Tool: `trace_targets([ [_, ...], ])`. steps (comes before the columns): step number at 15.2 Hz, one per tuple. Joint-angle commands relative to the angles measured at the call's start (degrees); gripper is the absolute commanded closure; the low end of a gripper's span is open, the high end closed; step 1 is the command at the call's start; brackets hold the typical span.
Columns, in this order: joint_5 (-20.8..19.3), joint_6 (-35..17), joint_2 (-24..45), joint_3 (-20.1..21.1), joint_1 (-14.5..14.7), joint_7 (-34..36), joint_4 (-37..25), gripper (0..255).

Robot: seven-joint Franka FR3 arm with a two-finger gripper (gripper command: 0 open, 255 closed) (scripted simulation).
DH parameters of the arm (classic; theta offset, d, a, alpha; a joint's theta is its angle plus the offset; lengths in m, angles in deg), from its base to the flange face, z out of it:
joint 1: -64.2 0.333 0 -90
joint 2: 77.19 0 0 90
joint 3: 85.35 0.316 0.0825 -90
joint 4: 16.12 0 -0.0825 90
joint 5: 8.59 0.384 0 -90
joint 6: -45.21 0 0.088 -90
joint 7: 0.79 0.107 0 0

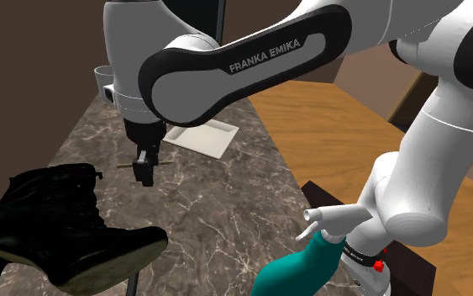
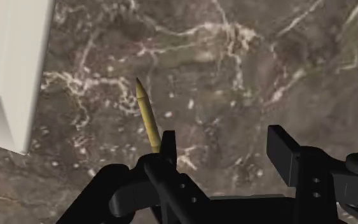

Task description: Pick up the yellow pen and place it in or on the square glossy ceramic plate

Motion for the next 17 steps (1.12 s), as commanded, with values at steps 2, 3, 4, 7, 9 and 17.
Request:
trace_targets([
  [2, -1.16, 5.88, 4.01, -0.14, -0.25, -5.32, -8.59, 0],
  [3, -1.75, 8.28, 5.89, -0.12, -0.21, -7.25, -12.34, 0],
  [4, -1.89, 8.80, 6.30, -0.11, -0.19, -7.66, -13.16, 0],
  [7, -2.15, 6.66, 6.82, -0.20, -0.18, -7.48, -11.49, 0],
  [9, -2.36, 5.26, 7.24, -0.26, -0.17, -7.34, -10.48, 0],
  [17, -2.66, 3.46, 7.83, -0.35, -0.14, -7.14, -9.23, 0],
])
